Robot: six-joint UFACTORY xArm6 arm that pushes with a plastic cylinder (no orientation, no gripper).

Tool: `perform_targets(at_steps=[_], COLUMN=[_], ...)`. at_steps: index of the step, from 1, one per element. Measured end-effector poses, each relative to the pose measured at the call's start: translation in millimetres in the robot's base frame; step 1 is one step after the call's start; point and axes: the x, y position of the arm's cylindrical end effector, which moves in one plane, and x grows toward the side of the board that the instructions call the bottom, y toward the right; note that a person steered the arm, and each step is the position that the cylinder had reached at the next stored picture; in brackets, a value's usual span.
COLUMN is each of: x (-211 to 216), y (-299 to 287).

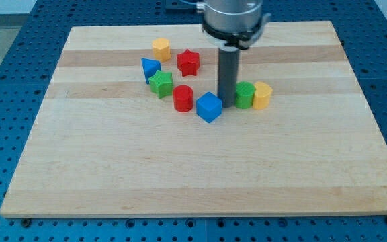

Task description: Separate the green circle from yellow heart

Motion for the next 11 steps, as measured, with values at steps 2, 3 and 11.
perform_targets(at_steps=[2, 3, 11], x=[-17, -56, 45], y=[13, 12, 123])
